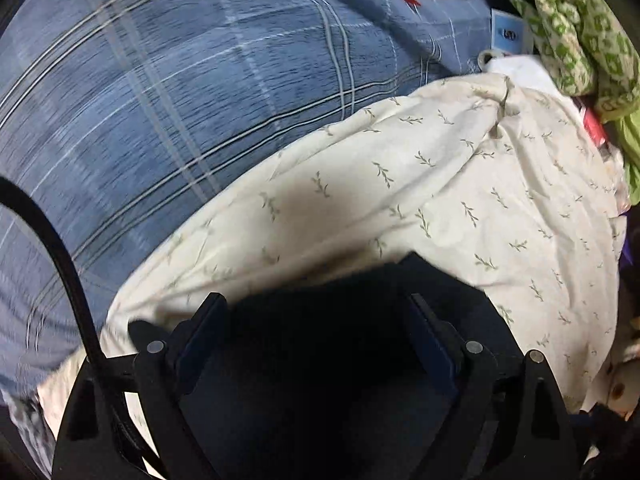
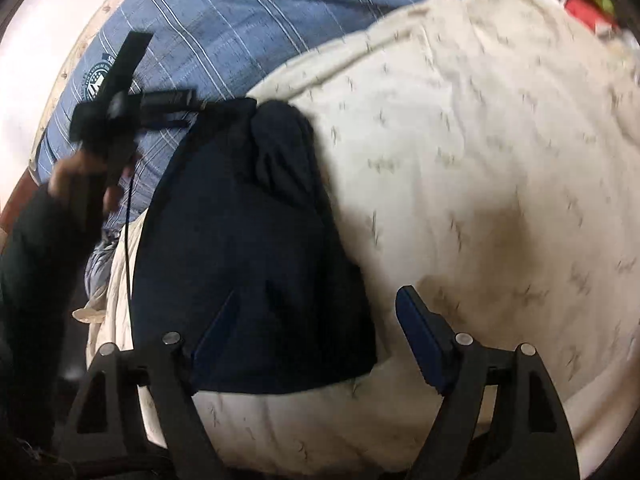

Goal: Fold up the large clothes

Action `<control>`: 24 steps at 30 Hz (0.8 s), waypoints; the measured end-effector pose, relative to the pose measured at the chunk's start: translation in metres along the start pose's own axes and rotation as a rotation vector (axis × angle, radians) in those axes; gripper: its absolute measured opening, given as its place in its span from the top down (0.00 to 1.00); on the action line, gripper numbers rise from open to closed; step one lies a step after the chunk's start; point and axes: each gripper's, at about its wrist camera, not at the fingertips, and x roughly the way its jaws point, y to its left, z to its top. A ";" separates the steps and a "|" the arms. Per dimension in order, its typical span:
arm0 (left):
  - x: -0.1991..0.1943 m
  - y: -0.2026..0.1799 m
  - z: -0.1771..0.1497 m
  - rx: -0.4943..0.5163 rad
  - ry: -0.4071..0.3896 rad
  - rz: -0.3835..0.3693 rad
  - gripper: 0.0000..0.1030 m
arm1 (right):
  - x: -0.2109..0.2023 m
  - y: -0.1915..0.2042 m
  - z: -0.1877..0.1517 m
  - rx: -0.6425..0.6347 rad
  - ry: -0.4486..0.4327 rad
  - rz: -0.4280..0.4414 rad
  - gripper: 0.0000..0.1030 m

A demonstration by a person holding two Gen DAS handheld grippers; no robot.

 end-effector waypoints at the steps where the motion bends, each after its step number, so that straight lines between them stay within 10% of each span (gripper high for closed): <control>1: 0.005 -0.004 0.003 0.016 0.012 0.004 0.13 | 0.003 0.000 -0.004 -0.002 0.007 0.016 0.24; 6: 0.034 -0.024 0.005 0.092 0.058 0.030 0.20 | 0.009 0.006 -0.008 0.012 -0.009 0.064 0.47; 8: 0.040 -0.024 0.005 0.050 0.056 -0.019 0.84 | 0.002 0.003 -0.005 0.023 -0.041 0.059 0.65; 13: 0.048 -0.039 0.010 0.010 0.058 -0.162 1.00 | -0.010 0.002 0.001 0.029 -0.070 0.072 0.76; 15: 0.039 -0.056 0.010 0.014 0.014 -0.231 1.00 | -0.021 0.004 0.002 0.025 -0.104 0.070 0.76; 20: 0.033 -0.078 0.008 0.053 -0.015 -0.070 0.93 | -0.017 0.003 0.007 -0.005 -0.089 0.018 0.76; 21: 0.021 -0.073 0.005 0.019 -0.047 -0.068 0.84 | -0.019 0.004 0.007 -0.007 -0.096 0.018 0.75; 23: -0.011 -0.062 -0.006 -0.038 -0.120 -0.013 0.28 | -0.023 0.011 0.008 -0.030 -0.110 0.004 0.71; 24: -0.024 -0.059 -0.012 -0.055 -0.152 0.017 0.19 | -0.026 0.016 0.008 -0.046 -0.117 0.002 0.70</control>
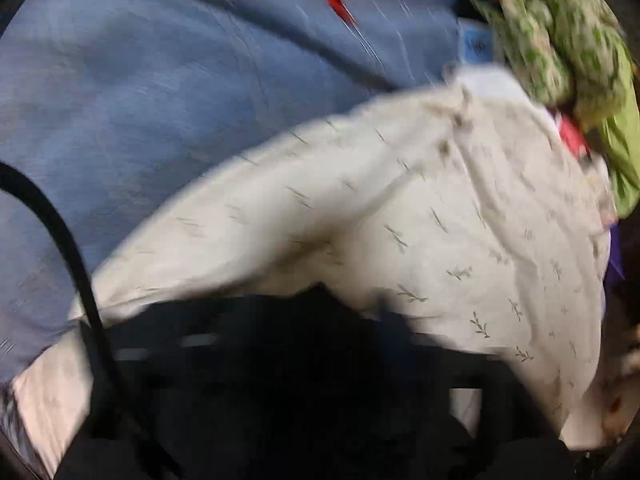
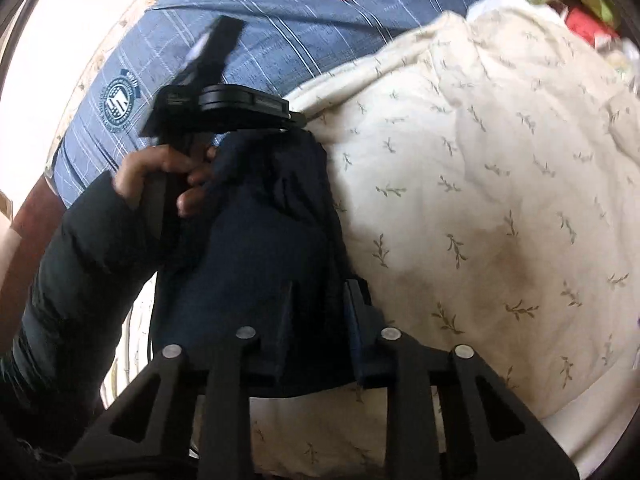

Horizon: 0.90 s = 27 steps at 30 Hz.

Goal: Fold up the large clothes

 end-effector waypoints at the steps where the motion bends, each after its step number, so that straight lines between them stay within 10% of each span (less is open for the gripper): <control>1: -0.020 0.005 -0.007 -0.013 -0.044 0.041 0.16 | -0.002 0.003 0.000 -0.007 -0.004 0.006 0.70; 10: -0.065 0.050 -0.084 -0.204 0.039 0.267 0.13 | 0.003 0.041 -0.007 -0.083 0.008 0.082 0.51; 22: 0.006 0.021 -0.091 -0.140 0.123 0.061 0.10 | 0.050 0.019 -0.023 -0.046 0.138 0.026 0.51; 27: -0.037 0.048 -0.095 -0.264 0.048 0.008 0.23 | 0.029 0.035 -0.017 -0.080 0.069 0.006 0.51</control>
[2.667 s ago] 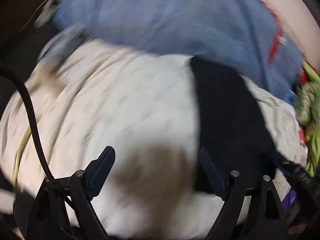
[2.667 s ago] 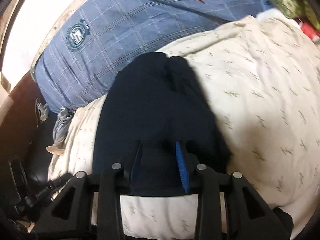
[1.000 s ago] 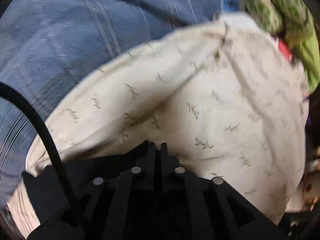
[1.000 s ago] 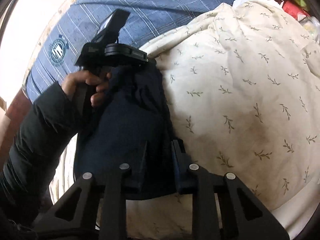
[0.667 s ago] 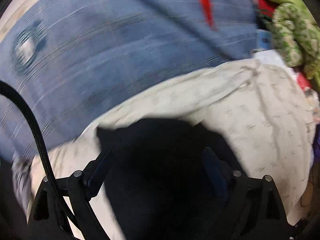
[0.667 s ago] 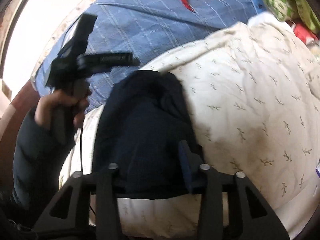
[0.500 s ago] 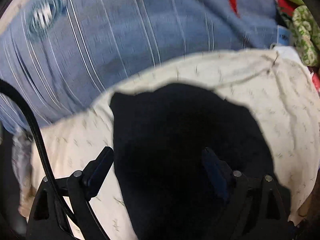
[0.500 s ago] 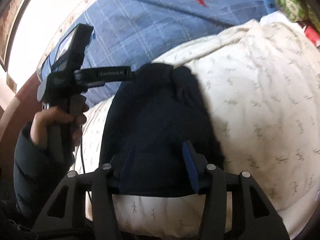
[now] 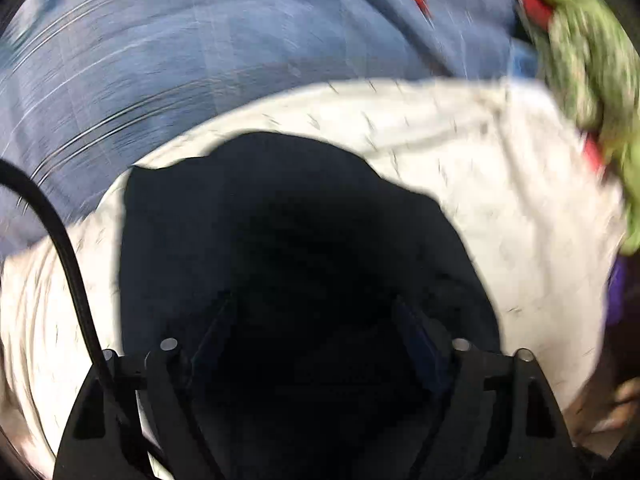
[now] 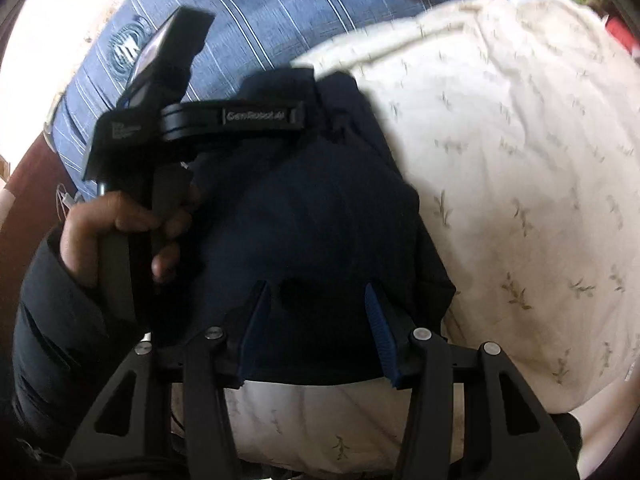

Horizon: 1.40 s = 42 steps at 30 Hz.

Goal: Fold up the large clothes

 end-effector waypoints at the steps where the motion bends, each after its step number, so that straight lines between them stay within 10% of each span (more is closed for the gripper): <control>1: -0.020 0.014 -0.005 -0.046 -0.034 -0.001 0.22 | -0.008 0.009 0.002 -0.032 -0.021 -0.012 0.51; 8: -0.082 0.035 -0.069 -0.121 -0.052 -0.022 0.18 | 0.013 0.040 0.018 -0.123 -0.015 -0.060 0.51; 18: -0.026 0.021 -0.139 -0.209 0.115 -0.054 0.12 | 0.043 0.024 -0.017 -0.213 0.128 -0.256 0.53; 25: -0.079 0.016 -0.163 -0.244 0.056 0.001 0.48 | 0.005 0.017 -0.011 -0.136 0.058 -0.213 0.52; 31: -0.095 0.015 -0.182 -0.270 0.053 0.025 0.58 | -0.020 0.022 0.002 -0.119 -0.023 -0.173 0.51; 42: -0.127 0.018 -0.193 -0.288 0.000 0.020 0.89 | 0.008 0.006 -0.015 -0.132 0.078 -0.218 0.52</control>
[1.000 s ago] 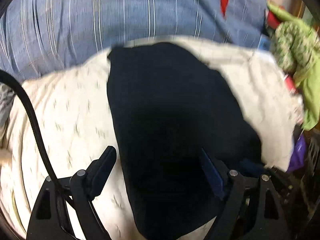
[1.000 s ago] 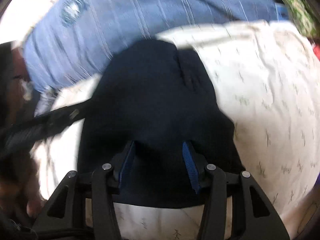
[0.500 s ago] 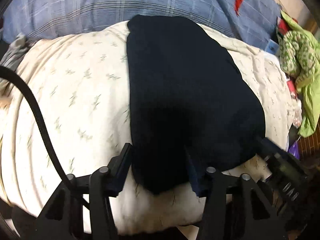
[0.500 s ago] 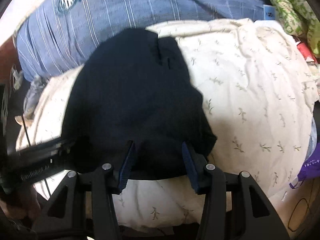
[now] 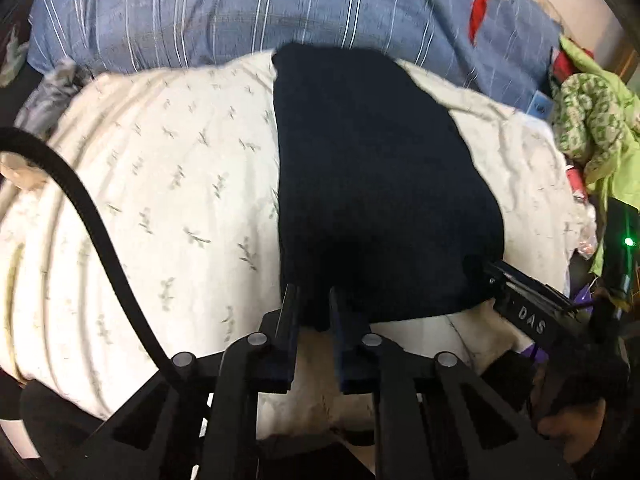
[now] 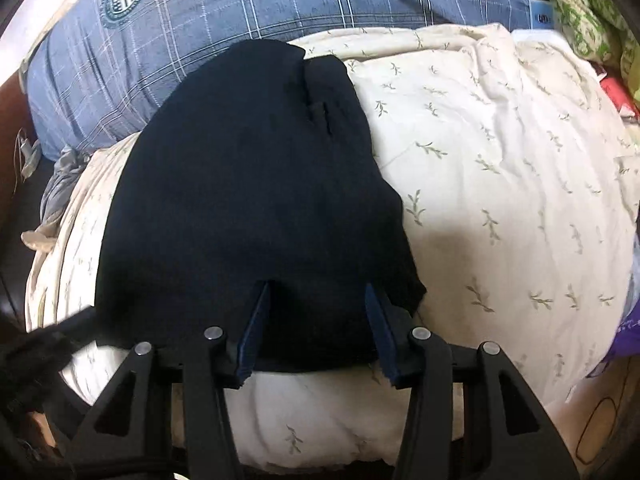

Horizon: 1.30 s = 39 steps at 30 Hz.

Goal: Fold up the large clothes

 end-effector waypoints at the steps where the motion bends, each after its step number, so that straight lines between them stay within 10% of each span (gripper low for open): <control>1: -0.006 -0.003 0.000 0.006 -0.010 -0.011 0.90 | -0.007 -0.001 0.001 0.010 -0.014 -0.008 0.51; 9: 0.014 -0.025 0.006 0.041 -0.001 -0.141 0.91 | 0.002 0.014 0.039 0.014 -0.076 0.093 0.51; 15: 0.075 0.001 -0.016 -0.093 0.247 -0.139 1.00 | 0.029 -0.007 0.030 -0.010 0.002 0.071 0.52; 39: -0.020 -0.029 -0.014 0.109 -0.017 0.104 0.90 | -0.050 0.023 0.025 -0.038 -0.131 -0.023 0.36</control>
